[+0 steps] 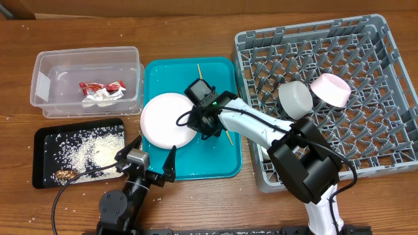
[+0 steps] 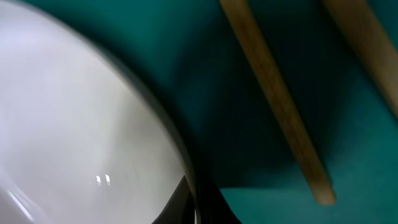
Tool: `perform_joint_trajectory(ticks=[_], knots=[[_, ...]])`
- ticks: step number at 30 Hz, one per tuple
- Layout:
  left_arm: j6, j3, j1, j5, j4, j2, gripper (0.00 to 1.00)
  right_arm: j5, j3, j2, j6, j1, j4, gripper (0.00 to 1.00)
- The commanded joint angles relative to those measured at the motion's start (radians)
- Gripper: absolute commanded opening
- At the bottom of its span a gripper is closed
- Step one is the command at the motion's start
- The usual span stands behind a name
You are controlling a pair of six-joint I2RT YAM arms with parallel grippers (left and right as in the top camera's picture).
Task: Sort waste into correct bins and load items into the dishwasher
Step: 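Grasp the edge of the white plate with the right gripper and lift, then stand the white plate upright in the rack's back-left slots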
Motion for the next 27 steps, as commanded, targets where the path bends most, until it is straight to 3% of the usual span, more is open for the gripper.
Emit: perform_joint_trajectory(ticks=[1,6,9,13,15,18,22,27], knots=[[-0.007,-0.007,0.002,0.01,0.004,-0.007,1.0,0.018,0.0,-0.03,0.009,-0.021,-0.04,0.04],[-0.007,-0.007,0.002,0.011,0.004,-0.007,1.0,0.14,0.021,-0.254,-0.244,-0.05,-0.069,0.04],[-0.007,-0.007,0.002,0.011,0.004,-0.006,1.0,0.467,0.038,-0.422,-0.361,-0.05,-0.156,0.04],[-0.006,-0.007,0.002,0.011,0.004,-0.007,1.0,1.232,0.038,-0.583,-0.525,-0.063,-0.201,0.04],[-0.007,-0.007,0.002,0.011,0.004,-0.007,1.0,1.373,0.037,-0.579,-0.595,-0.098,-0.196,0.04],[-0.007,-0.007,0.002,0.011,0.004,-0.007,1.0,1.351,0.037,-0.55,-0.659,-0.202,-0.196,0.04],[-0.007,-0.007,0.002,0.011,0.004,-0.006,1.0,1.172,0.037,-0.496,-0.66,-0.312,-0.192,0.04],[-0.007,-0.007,0.002,0.011,0.004,-0.007,1.0,1.143,0.037,-0.376,-0.739,-0.317,-0.135,0.04]])
